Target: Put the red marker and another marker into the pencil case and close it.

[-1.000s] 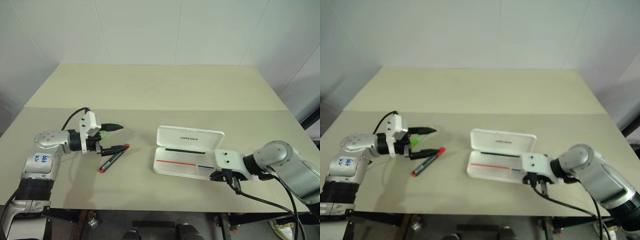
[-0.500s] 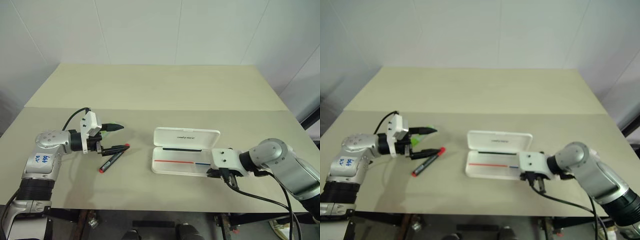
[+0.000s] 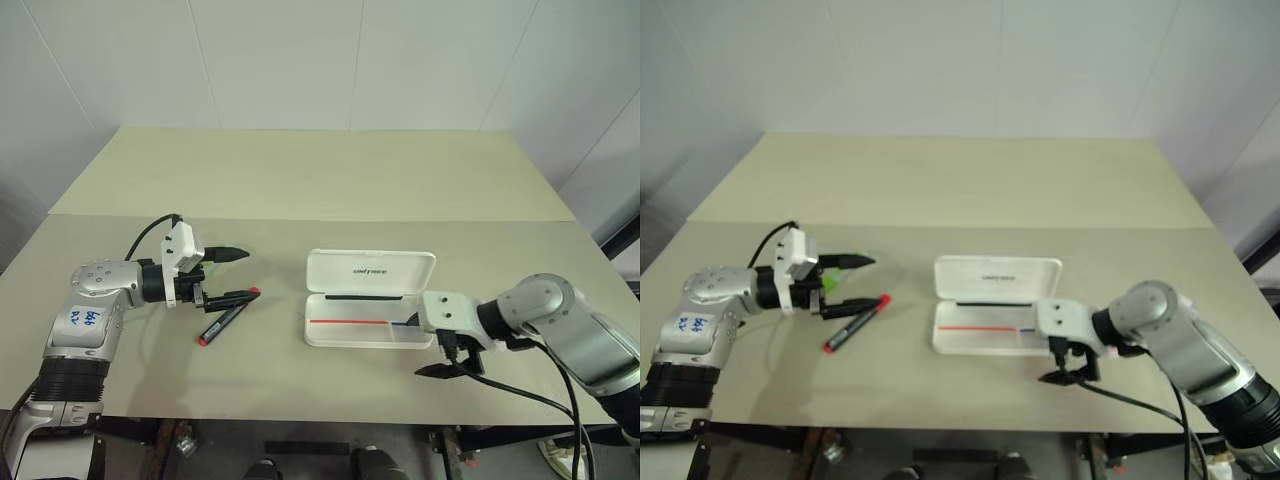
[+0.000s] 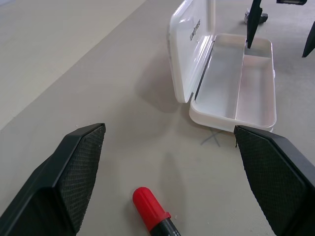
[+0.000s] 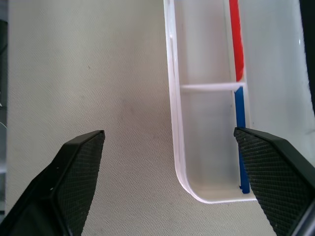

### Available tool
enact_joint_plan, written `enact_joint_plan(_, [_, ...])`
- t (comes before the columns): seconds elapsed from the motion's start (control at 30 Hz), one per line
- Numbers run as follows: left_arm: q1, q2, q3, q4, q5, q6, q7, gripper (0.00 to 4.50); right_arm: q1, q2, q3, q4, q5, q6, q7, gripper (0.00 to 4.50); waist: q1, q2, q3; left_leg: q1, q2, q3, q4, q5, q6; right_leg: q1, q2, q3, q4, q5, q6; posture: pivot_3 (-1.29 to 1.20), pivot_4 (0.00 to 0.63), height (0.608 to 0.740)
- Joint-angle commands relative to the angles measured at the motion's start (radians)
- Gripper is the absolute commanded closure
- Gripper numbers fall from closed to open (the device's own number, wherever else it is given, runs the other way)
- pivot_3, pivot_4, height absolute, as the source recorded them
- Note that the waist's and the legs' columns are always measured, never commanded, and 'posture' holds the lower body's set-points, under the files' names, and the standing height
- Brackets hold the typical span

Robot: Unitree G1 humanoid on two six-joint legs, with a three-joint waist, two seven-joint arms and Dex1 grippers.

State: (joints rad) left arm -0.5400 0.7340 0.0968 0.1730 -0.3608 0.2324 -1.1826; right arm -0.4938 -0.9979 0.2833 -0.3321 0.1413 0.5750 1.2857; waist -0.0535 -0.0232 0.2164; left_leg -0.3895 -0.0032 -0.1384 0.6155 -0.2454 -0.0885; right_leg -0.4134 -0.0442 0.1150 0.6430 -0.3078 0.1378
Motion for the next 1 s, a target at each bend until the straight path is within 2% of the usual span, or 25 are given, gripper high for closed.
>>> enact_joint_plan(0.03, [0.010,0.019,0.026,-0.036,-0.021,0.006,0.002,0.00,0.022,-0.019,-0.086,-0.046,0.079,0.005,0.027,0.05,0.001,0.000,0.000,0.000,0.000,0.000,0.000,0.000,0.000,0.000,0.000,0.000,0.000,0.000,0.000,0.00,0.150,0.740])
enact_joint_plan(0.27, [0.083,0.034,0.065,-0.097,-0.035,0.035,0.037,0.00,0.131,0.000,-0.241,-0.061,0.225,-0.015,0.015,0.05,0.001,0.000,0.000,0.000,0.000,0.000,0.000,0.000,0.000,0.000,0.000,0.000,0.000,0.000,0.000,0.00,0.150,0.740])
enact_joint_plan(0.47, [0.186,0.037,0.119,-0.184,-0.050,0.072,0.102,0.00,0.200,0.102,-0.385,-0.059,0.349,-0.070,-0.048,0.05,0.000,0.000,0.000,0.001,0.000,0.000,0.000,0.000,0.000,0.002,0.000,0.000,0.000,0.000,0.000,0.00,0.150,0.740])
enact_joint_plan(0.73, [0.310,0.042,0.175,-0.286,-0.076,0.124,0.163,0.00,0.248,0.199,-0.455,-0.053,0.384,-0.171,-0.125,0.05,0.002,0.000,0.000,0.002,0.000,0.000,0.000,0.000,0.000,0.002,0.000,0.000,0.000,0.000,0.000,0.00,0.150,0.740])
enact_joint_plan(0.87, [0.354,0.032,0.174,-0.302,-0.056,0.109,0.199,0.00,0.278,0.182,-0.489,-0.070,0.431,-0.164,-0.119,0.05,0.004,0.000,0.000,0.002,0.000,0.000,0.000,0.000,0.000,0.003,0.000,0.000,0.000,0.000,0.000,0.00,0.150,0.740])
enact_joint_plan(1.0, [0.408,-0.007,0.180,-0.319,-0.015,0.077,0.302,0.00,0.272,0.180,-0.500,-0.075,0.431,-0.169,-0.154,0.05,0.002,0.000,0.000,0.002,0.000,0.000,0.000,0.000,0.000,0.003,0.000,0.000,-0.001,0.000,0.000,0.00,0.150,0.740])
